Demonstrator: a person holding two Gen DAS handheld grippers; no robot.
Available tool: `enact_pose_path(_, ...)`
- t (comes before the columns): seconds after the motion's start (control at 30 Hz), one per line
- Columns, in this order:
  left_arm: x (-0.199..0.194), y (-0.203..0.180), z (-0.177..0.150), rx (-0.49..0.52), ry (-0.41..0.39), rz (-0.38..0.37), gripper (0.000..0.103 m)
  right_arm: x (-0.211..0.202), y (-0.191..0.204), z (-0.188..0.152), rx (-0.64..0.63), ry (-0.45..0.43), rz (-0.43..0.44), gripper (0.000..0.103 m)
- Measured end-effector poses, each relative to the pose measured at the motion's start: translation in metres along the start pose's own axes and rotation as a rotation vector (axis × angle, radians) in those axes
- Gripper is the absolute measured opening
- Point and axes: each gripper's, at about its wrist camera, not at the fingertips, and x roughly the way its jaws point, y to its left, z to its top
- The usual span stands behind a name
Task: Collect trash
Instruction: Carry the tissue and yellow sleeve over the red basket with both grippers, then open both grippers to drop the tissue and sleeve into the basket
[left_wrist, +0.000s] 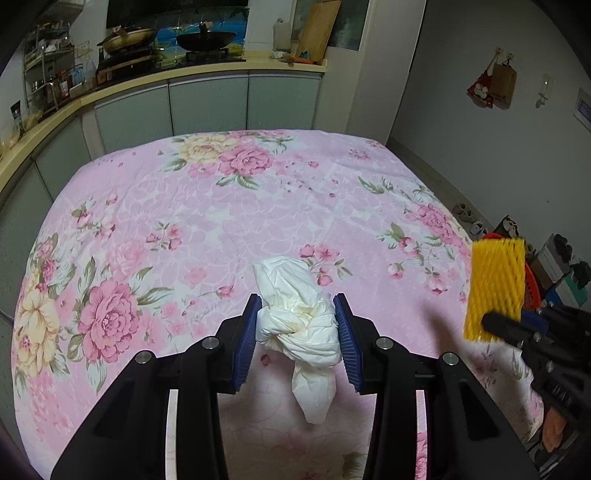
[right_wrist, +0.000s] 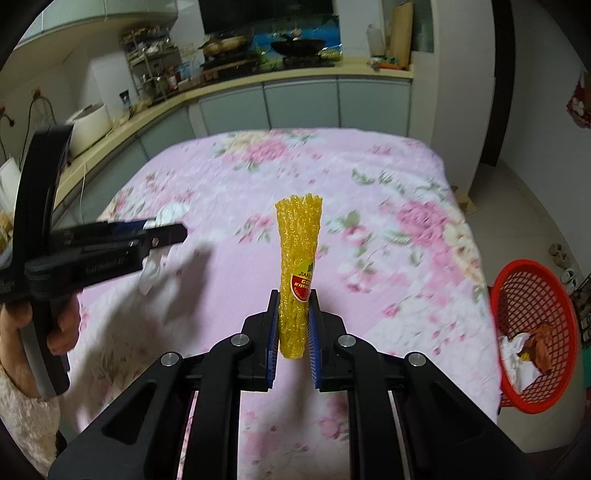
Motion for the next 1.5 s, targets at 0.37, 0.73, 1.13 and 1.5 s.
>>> enact_pose_path(0.37,-0.009,-0.029,0.015,0.051,-0.039,-0.047,0.039,-0.029,-0.052,0.014,0.108,-0.087,-0.059,0.014)
enact_pose_path(0.73,0.023,-0.123,0.040,0.194,-0.012,-0.180,0.039,-0.052,-0.141,0.001,0.286,-0.113,-0.181,0.014)
enact_pose_path(1.13,0.097,-0.262,0.050,0.375,0.122,-0.367,0.039,-0.052,-0.227,-0.027,0.476,-0.074,-0.260,0.014)
enact_pose_path(1.5,0.157,-0.321,0.047,0.429,0.252,-0.438,0.047,-0.059,-0.276,-0.045,0.721,-0.110,-0.042,0.066)
